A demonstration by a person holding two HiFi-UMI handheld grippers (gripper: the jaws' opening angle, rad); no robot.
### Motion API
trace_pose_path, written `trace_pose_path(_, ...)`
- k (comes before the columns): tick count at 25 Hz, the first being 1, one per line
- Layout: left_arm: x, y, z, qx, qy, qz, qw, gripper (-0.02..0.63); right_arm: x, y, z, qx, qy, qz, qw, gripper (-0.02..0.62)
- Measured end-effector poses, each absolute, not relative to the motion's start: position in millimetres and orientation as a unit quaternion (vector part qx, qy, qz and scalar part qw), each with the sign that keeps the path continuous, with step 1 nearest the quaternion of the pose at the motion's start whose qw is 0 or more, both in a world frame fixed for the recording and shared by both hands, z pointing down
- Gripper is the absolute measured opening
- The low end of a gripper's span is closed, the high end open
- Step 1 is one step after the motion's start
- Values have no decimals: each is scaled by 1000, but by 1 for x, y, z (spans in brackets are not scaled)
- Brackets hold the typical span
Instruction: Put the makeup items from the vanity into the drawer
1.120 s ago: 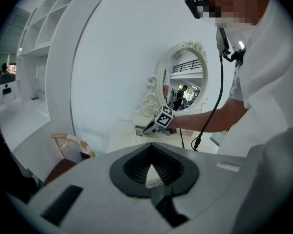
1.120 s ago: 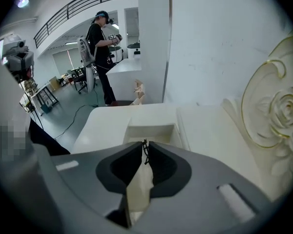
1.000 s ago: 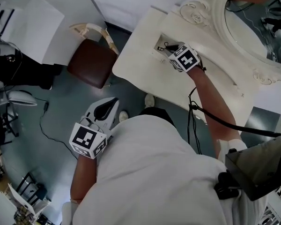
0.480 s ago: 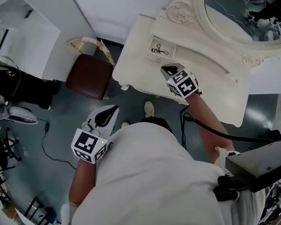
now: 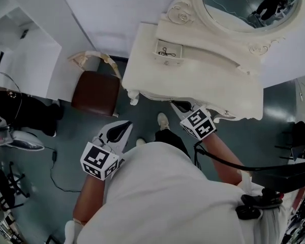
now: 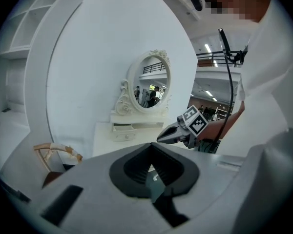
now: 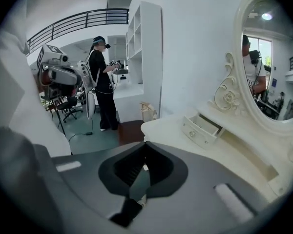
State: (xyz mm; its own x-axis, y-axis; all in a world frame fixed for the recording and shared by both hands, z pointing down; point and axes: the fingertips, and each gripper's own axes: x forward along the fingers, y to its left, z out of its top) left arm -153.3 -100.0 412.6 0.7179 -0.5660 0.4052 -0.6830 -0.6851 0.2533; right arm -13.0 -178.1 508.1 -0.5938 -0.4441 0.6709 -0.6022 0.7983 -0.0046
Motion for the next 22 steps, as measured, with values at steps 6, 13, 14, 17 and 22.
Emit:
trace_pose_path(6, -161, -69, 423, 916, -317, 152, 195, 3, -28, -122, 505, 305, -887, 123, 326, 2)
trace_pose_path(13, -168, -44, 429, 921, -304, 147, 194, 3, -53, -79, 505, 297, -891, 123, 321, 2)
trace_pose_path(14, -169, -41, 429, 921, -303, 146, 194, 3, -56, -76, 503, 295, -892, 120, 321, 2)
trace_pose_path(17, -170, -32, 432, 923, -299, 144, 194, 3, -63, -66, 501, 293, -893, 110, 323, 2)
trace_pose_path(22, -175, -20, 433, 924, -300, 143, 191, 3, -70, -56, 503, 292, -895, 101, 321, 2)
